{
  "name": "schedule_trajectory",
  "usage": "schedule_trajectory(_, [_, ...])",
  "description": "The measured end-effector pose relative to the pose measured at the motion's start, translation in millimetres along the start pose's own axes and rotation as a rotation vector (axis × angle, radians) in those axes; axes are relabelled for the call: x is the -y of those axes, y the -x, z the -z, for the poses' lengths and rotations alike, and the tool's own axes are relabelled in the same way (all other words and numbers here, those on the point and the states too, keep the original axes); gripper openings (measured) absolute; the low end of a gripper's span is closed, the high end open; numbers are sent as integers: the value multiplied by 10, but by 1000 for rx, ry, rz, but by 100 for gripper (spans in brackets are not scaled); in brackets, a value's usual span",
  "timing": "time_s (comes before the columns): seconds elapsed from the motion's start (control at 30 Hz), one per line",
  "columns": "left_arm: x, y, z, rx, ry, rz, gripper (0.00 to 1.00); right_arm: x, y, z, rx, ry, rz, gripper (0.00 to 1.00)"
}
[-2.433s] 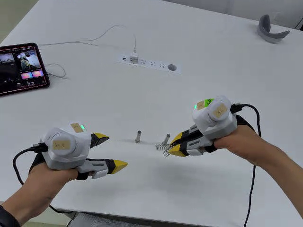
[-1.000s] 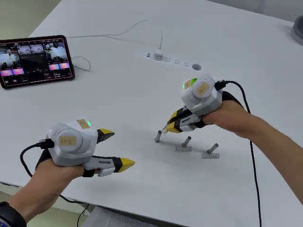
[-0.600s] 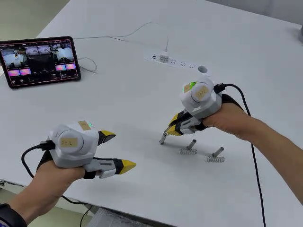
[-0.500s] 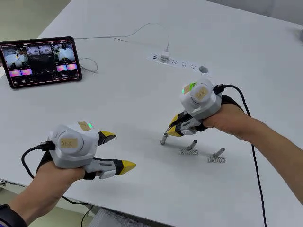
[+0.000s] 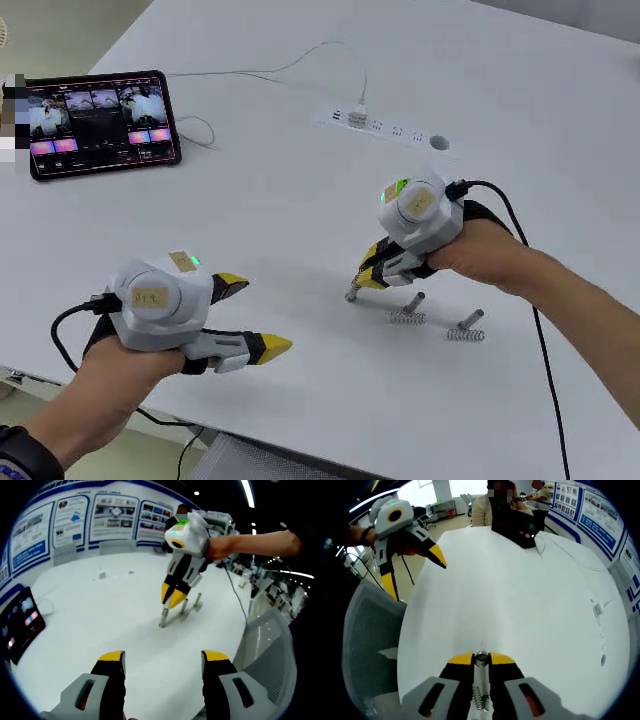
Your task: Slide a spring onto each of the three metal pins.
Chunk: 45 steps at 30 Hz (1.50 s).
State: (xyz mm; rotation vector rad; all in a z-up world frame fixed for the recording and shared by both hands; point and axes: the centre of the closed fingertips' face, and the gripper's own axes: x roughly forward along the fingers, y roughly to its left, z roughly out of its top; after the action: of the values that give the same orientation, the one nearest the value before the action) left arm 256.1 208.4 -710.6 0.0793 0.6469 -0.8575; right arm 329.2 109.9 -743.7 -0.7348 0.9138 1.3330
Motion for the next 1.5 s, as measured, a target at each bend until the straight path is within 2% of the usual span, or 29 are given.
schedule_trajectory(0.4, [-61, 46, -48, 12, 6, -19, 64, -10, -171, 59, -29, 32, -3, 12])
schedule_trajectory(0.9, [-80, 90, 2, 6, 17, -27, 63, -28, -342, 168, -56, 41, -10, 12])
schedule_trajectory(1.17, [-82, 93, -3, 6, 18, -27, 63, -35, -343, 168, -50, 29, -17, 13])
schedule_trajectory(1.5, [-16, 76, -50, 5, 14, -17, 63, -40, -284, 171, -33, -3, -12, 34])
